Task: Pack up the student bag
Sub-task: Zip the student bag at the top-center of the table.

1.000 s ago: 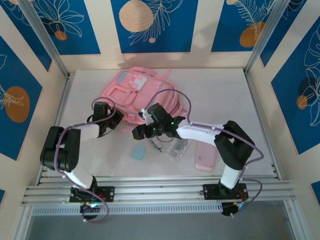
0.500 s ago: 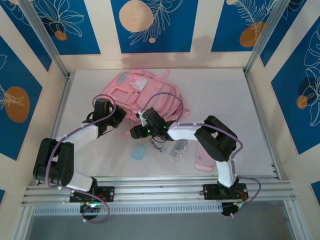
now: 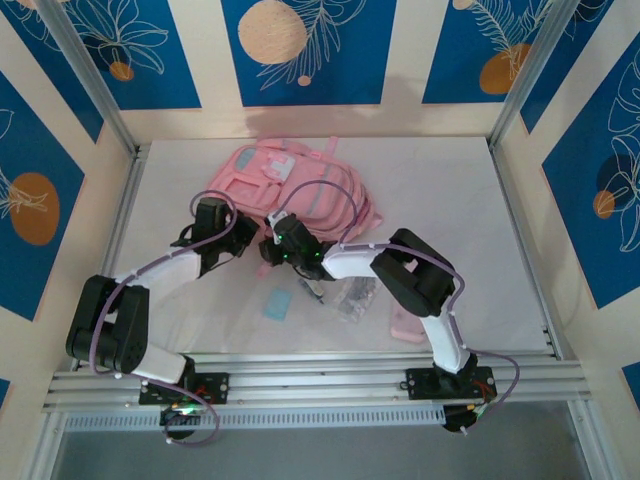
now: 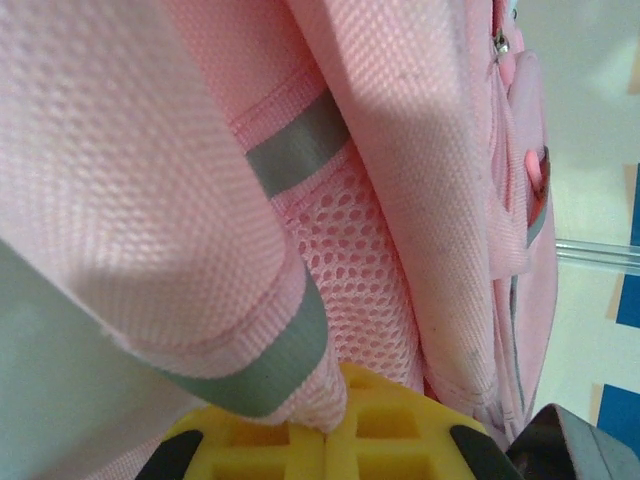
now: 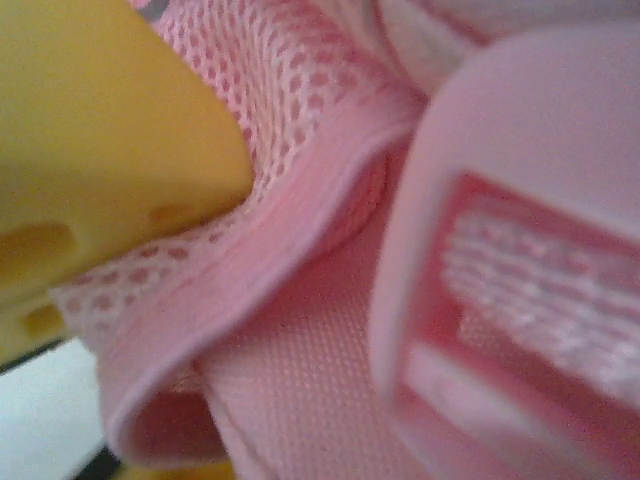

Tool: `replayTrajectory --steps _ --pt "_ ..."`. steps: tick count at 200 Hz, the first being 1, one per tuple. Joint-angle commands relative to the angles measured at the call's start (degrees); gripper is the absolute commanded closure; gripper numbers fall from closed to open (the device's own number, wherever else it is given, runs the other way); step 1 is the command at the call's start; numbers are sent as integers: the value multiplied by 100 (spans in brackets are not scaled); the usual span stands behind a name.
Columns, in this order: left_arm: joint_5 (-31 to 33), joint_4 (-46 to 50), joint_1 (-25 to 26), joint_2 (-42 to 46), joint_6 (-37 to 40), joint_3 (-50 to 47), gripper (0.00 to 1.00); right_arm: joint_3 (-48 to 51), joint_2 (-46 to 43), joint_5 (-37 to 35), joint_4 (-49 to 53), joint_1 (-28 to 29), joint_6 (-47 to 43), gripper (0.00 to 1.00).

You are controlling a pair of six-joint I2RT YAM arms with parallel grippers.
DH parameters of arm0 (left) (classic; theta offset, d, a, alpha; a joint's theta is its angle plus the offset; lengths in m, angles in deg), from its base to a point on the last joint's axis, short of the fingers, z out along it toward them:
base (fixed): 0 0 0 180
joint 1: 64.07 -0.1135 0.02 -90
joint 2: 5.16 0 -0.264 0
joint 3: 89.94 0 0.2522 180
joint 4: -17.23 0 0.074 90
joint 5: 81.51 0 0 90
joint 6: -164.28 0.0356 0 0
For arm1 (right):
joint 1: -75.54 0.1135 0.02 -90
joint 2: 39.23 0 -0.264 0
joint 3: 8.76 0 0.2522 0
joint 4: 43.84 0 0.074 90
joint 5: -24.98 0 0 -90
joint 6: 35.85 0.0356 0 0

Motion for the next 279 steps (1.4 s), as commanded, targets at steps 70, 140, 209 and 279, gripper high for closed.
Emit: replayTrajectory --steps 70,140,209,279 --pt "-129 -428 -33 -411 322 202 100 741 -1077 992 1805 -503 437 100" --pt "-129 -177 -214 -683 738 429 100 453 -1513 860 4848 -1014 -411 100" --pt "340 244 -717 -1045 1687 1016 100 -647 -1487 989 6489 -1580 -1283 100" --pt "-126 1059 -895 -1295 1775 1826 32 -2189 -467 2383 5611 -812 -318 100"
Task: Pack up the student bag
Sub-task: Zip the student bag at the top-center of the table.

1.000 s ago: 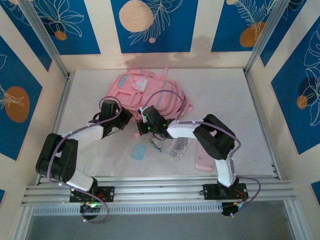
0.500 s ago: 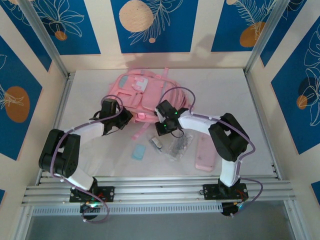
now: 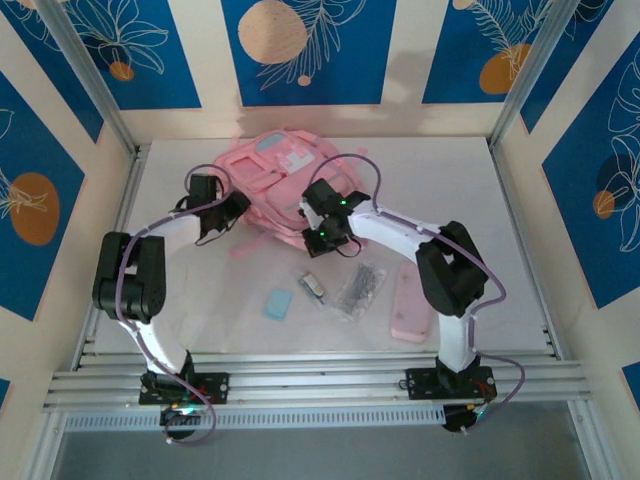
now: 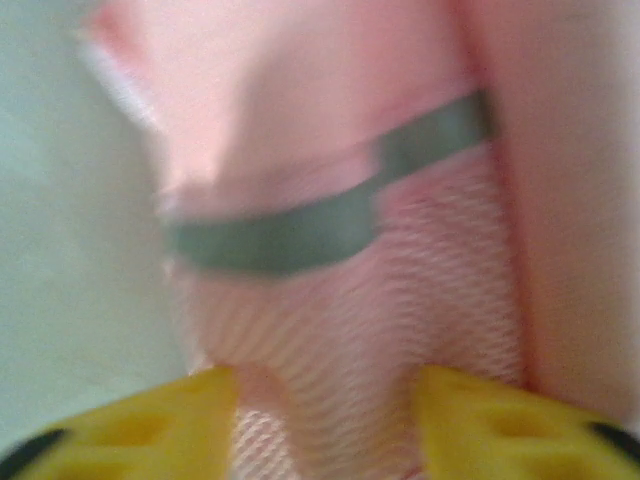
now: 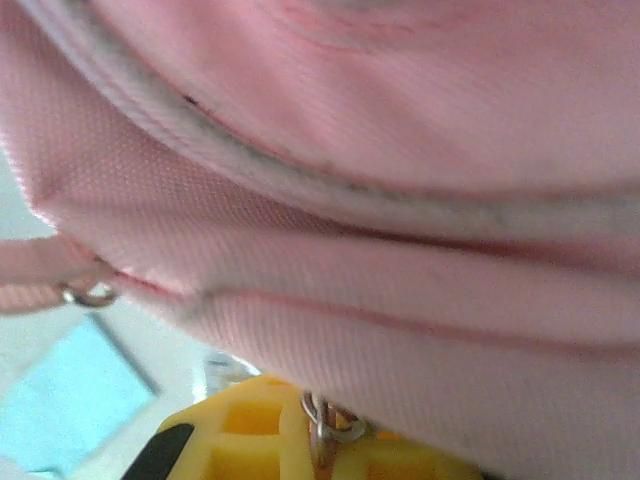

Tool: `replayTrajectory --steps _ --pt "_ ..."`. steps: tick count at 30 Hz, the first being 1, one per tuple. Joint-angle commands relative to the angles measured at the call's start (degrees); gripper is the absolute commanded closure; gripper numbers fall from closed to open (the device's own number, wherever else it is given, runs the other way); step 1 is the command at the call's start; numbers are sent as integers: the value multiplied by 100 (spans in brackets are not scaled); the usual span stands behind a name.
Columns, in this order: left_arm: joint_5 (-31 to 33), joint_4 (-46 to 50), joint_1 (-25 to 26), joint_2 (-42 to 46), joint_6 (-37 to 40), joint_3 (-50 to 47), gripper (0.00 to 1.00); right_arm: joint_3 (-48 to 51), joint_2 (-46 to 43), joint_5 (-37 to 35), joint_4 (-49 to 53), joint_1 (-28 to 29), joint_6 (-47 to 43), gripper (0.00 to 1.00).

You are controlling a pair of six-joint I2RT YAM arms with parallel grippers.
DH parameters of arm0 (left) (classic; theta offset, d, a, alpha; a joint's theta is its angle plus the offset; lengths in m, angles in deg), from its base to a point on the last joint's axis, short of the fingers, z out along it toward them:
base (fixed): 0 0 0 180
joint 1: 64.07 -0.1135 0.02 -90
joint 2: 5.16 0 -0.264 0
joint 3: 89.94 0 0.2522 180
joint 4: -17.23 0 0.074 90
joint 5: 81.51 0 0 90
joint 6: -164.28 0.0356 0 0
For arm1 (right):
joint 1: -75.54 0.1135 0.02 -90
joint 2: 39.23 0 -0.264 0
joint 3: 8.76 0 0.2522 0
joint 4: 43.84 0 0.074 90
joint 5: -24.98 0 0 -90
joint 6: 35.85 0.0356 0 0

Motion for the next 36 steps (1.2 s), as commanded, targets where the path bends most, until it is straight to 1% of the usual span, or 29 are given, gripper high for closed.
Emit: replayTrajectory --steps 1,2,3,4,5,6,9,11,14,16,17,18,19,20,22,23,24,27,28,30,34,36 --pt "-142 412 25 557 150 69 31 -670 324 1206 -211 176 445 100" --pt "-147 467 27 802 80 -121 25 -811 432 1423 -294 189 579 100" --pt "-142 492 27 1052 3 -343 21 -909 532 1619 -413 194 723 100" --pt "-117 505 42 1319 -117 -597 17 -1003 618 1830 -552 203 843 100" --pt "-117 481 56 1531 -250 -809 16 -1087 690 1980 -653 203 937 100" --pt "-135 433 99 1750 -424 -1037 10 -1178 763 2146 -774 203 1058 100" --pt "-215 230 255 2139 -861 -1538 9 -1414 947 2628 -1105 203 1372 100" --pt "-181 37 379 2220 -1028 -1672 9 -1505 1038 2971 -1352 211 1604 100" --pt "-94 -273 556 2066 -1145 -1649 9 -1576 1096 3327 -1486 253 1799 100" --pt "-93 -440 670 1793 -1163 -1508 12 -1575 1080 3452 -1390 304 1814 100" --pt "-66 -471 719 1632 -1135 -1431 15 -1561 1067 3468 -1299 329 1814 100" --pt "-13 -550 754 1450 -1117 -1392 20 -1529 1026 3490 -1183 356 1793 100" --pt "11 -711 770 1287 -1178 -1402 27 -1471 976 3491 -1054 386 1752 100" --pt "37 -926 759 1172 -1221 -1435 38 -1422 922 3475 -929 417 1692 100" --pt "181 -1111 757 980 -1222 -1444 76 -1311 807 3378 -474 455 1473 100" --pt "233 -1116 750 939 -1171 -1420 92 -1261 763 3299 -205 457 1322 100" --pt "284 -1036 748 912 -1064 -1364 100 -1219 694 3148 184 458 1090 100" --pt "396 -685 700 992 -768 -1208 100 -1084 570 2695 1193 370 528 100" --pt "430 -567 674 1053 -668 -1166 100 -1015 537 2482 1636 276 284 100" --pt "459 -347 622 1165 -459 -1110 100 -843 450 2044 2183 63 7 100" --pt "346 -23 528 1356 -107 -1083 100 -570 231 919 2670 -606 -78 100" --pt "260 128 509 1425 109 -1064 100 -676 232 164 2790 -902 -23 100"
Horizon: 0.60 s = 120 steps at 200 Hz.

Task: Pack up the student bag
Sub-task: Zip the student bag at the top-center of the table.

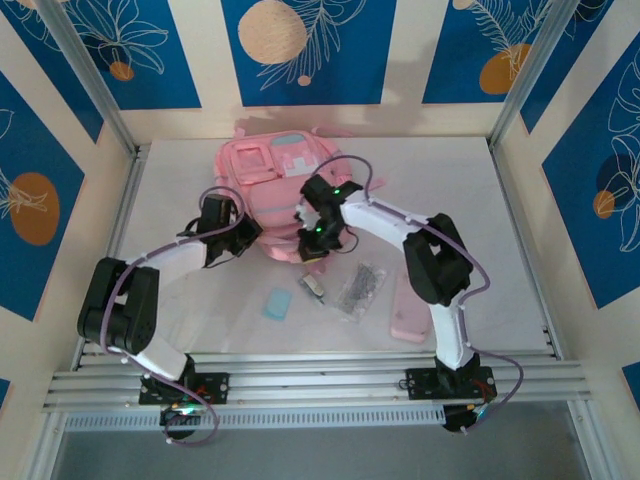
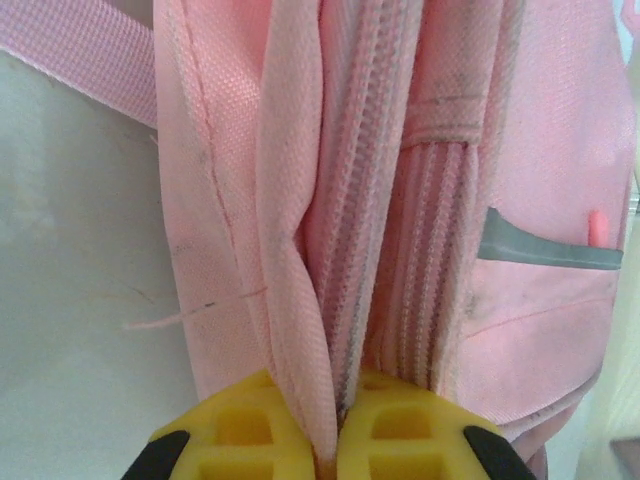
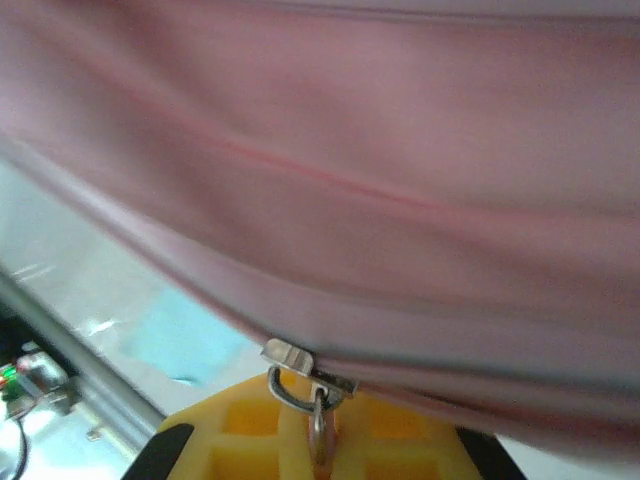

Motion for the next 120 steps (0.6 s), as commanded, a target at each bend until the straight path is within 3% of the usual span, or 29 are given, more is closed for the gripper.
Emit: replayTrajectory --steps 1,22,40,55,85,93,99,120 --pt "330 342 -250 270 726 234 100 -40 -267 -1452 1387 -598 -241 100" --pt "148 452 -388 303 917 250 100 -331 -116 -2330 1232 -885 -329 100" --pt "69 643 -607 239 1089 422 100 -532 -1 -2553 1025 -917 -585 100" --pt "84 732 -795 89 1237 674 100 -552 -21 -2151 781 -763 -886 100" --pt "-85 1142 -1066 -507 1421 1587 100 -412 -87 -451 2 -204 -1386 100" --pt "-126 1402 -1097 -647 1421 1861 72 -451 -42 -189 -224 -87 -1312 100" --pt "-125 1599 -1098 -710 1425 2029 45 -503 4 26 -431 -20 -1222 100" --pt "-86 1991 -1098 -622 1394 2149 8 -739 205 481 -1006 94 -788 100"
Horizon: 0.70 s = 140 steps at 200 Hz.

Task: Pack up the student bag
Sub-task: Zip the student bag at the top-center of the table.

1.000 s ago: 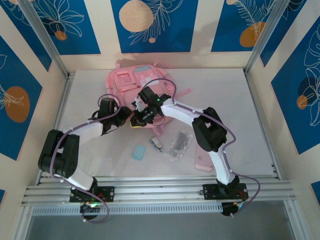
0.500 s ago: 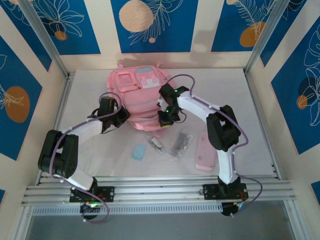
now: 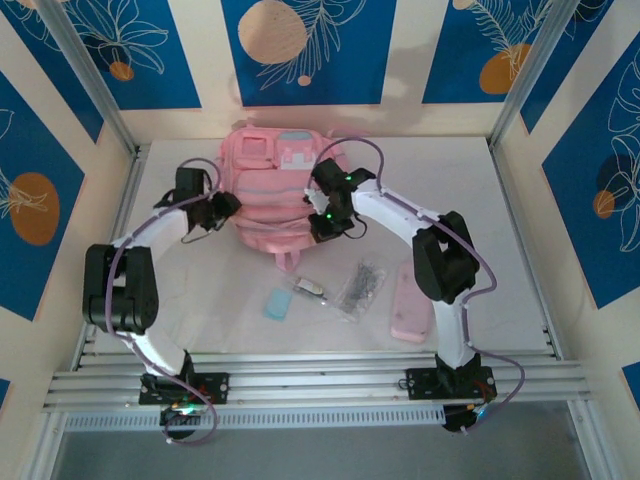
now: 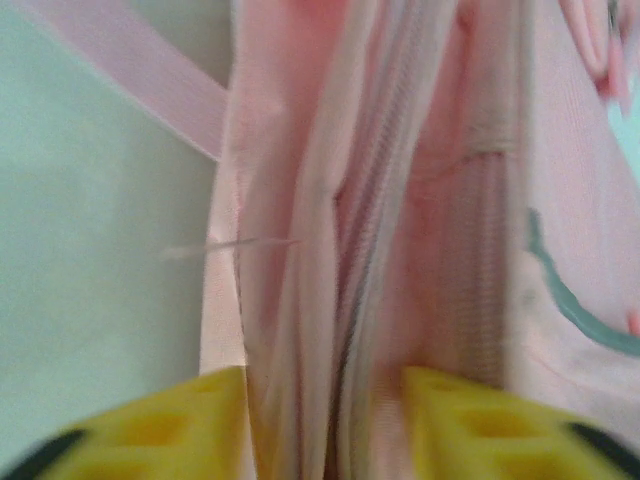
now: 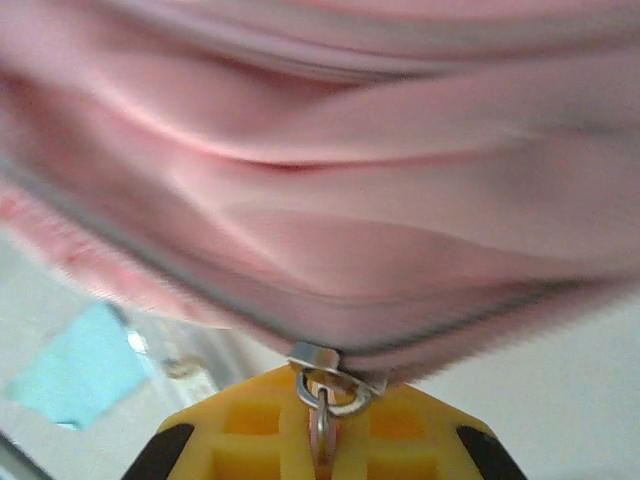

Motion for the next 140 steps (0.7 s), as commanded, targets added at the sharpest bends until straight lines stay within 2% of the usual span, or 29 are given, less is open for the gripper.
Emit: replayTrajectory --steps 1,13,30,75,117,140 --pt "91 394 -14 133 170 377 7 -356 223 1184 -777 213 272 100" --pt "136 448 -14 399 115 129 0 -509 322 1387 -1140 235 575 100" --pt "267 450 -14 909 -130 -414 0 -774 460 1615 -1499 255 909 100" --pt "127 -214 139 2075 -1283 -2002 0 -1512 881 2282 -1612 310 1225 100" --pt "507 -939 601 2137 -1957 -2231 5 -1237 865 2935 -2120 432 1731 100" --pt "766 -1385 758 1896 -2047 -2201 18 -901 729 3120 -2298 516 1800 100"
